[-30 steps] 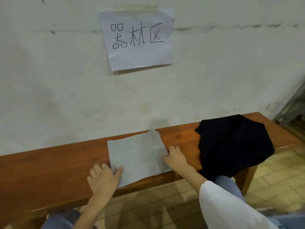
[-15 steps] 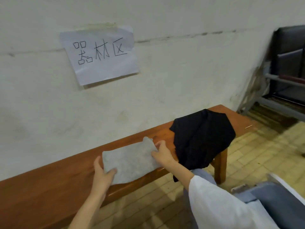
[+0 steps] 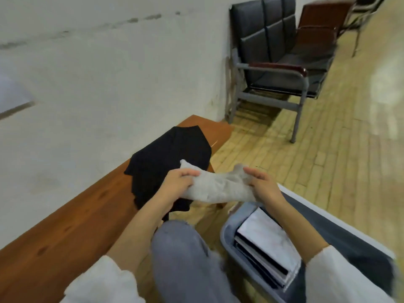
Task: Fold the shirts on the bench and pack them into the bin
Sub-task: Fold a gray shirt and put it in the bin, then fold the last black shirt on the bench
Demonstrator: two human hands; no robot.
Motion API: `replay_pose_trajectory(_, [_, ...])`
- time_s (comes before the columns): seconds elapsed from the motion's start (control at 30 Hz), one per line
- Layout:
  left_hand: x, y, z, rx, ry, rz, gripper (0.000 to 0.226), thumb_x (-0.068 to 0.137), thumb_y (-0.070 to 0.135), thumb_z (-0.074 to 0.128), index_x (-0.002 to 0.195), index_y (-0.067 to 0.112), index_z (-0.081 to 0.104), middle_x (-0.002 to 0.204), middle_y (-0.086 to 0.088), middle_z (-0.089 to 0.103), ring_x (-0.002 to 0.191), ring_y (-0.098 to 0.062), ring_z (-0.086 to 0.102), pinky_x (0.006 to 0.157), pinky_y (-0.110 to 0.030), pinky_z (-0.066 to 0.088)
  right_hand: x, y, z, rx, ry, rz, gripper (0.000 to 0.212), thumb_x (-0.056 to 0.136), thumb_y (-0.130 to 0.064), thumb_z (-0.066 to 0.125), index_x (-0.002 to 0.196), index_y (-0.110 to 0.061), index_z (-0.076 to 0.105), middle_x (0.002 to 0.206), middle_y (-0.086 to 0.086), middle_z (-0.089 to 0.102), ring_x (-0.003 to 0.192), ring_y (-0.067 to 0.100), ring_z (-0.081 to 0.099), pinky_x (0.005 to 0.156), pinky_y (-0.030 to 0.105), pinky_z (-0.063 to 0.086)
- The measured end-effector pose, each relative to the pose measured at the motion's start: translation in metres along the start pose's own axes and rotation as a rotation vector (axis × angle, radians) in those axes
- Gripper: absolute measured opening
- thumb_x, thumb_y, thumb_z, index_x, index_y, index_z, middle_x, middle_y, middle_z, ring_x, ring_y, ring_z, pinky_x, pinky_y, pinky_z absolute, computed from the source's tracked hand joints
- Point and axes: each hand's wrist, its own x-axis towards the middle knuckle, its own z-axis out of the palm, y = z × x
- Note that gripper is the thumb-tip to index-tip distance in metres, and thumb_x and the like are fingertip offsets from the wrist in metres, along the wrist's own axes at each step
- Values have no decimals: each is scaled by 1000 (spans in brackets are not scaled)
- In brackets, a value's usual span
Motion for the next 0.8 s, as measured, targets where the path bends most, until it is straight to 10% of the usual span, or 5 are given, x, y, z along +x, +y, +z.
replay_pose_trajectory(0.17, [39, 7, 136, 159, -291, -1, 36, 88, -10, 43, 111, 4, 66, 108, 2, 46, 92, -10, 47, 50, -12, 36, 6, 75, -97, 31, 232, 187, 45, 94, 4, 37, 135, -8, 51, 129, 19, 54, 104, 31, 58, 81, 38, 50])
replay_pose_trajectory(0.37, [70, -54, 254, 260, -496, -223, 34, 88, -8, 48, 112, 7, 66, 136, -15, 44, 105, -25, 55, 76, -28, 49, 18, 183, -150, 46, 320, 463, 41, 98, 0, 38, 137, -7, 48, 143, 14, 42, 114, 33, 50, 82, 32, 41])
replay_pose_trajectory(0.6, [107, -73, 314, 340, -558, -169, 46, 88, -9, 39, 109, 20, 67, 96, 6, 54, 64, -9, 47, 49, -12, 34, 37, 230, -164, 69, 396, 459, 42, 99, -7, 37, 140, -10, 44, 141, 10, 45, 115, 27, 50, 91, 32, 41])
replay_pose_trajectory(0.8, [138, -108, 339, 494, -526, 45, 32, 94, -4, 43, 111, 11, 66, 130, -5, 53, 125, -17, 46, 95, -18, 34, 50, 275, -140, 79, 443, 362, 52, 93, 1, 44, 140, -20, 43, 144, 1, 42, 130, 21, 42, 106, 35, 37])
